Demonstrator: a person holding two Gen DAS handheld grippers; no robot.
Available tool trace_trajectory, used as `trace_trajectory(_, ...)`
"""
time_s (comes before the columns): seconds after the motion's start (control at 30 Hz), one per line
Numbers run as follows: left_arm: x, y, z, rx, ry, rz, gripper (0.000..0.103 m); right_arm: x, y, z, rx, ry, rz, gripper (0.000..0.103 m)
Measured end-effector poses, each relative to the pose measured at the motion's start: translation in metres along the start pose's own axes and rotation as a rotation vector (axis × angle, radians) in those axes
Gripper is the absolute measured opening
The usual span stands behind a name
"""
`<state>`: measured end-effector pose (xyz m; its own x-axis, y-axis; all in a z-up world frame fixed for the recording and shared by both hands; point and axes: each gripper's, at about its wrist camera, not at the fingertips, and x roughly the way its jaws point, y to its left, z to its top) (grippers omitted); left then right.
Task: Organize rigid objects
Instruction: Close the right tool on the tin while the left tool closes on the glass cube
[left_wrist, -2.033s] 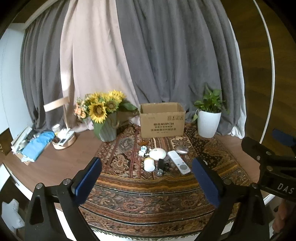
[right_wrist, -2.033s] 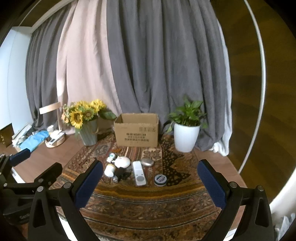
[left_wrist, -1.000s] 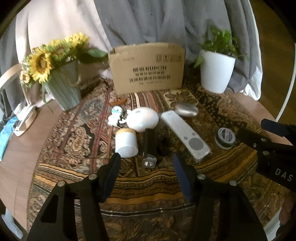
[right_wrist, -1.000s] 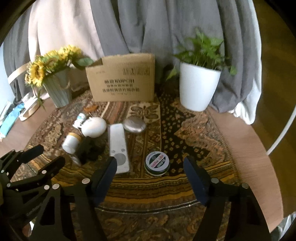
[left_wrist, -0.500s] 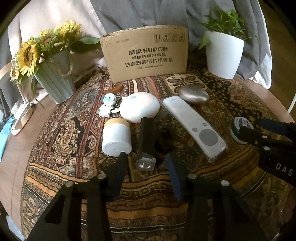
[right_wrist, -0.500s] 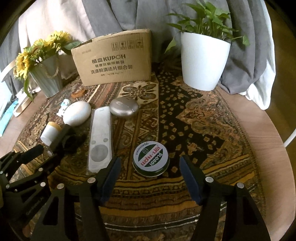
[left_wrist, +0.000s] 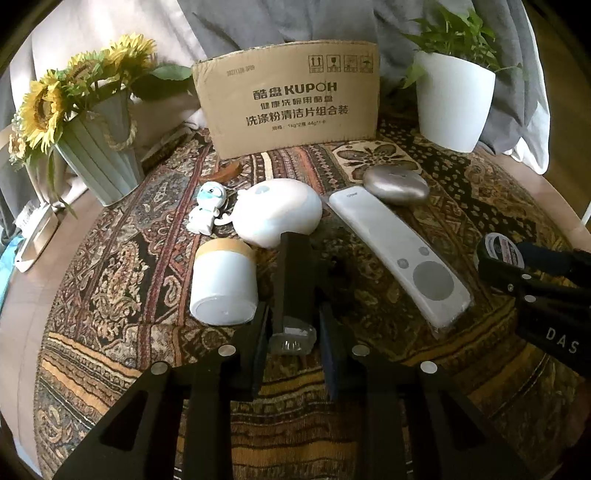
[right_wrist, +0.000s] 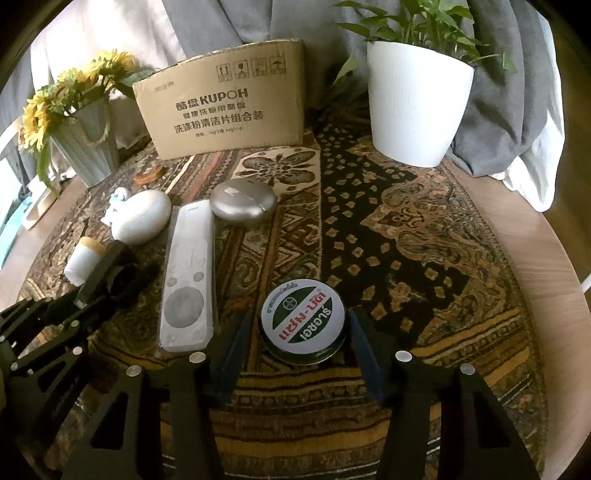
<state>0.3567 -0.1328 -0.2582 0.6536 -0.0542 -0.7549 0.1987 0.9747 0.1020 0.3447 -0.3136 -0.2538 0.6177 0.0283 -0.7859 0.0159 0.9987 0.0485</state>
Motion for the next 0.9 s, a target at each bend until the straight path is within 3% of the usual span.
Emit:
trace_trajectory(0.23,0.001,0.0,0.003,0.007,0.001,-0.006,0.024,0.002,0.003,0.001,-0.022,-0.018,-0.013,0.052)
trace_trajectory(0.9,-0.05,0.001,0.018,-0.014,-0.143,-0.019,0.024,-0.046,0.005,0.013,-0.027,-0.108,0.066,0.052)
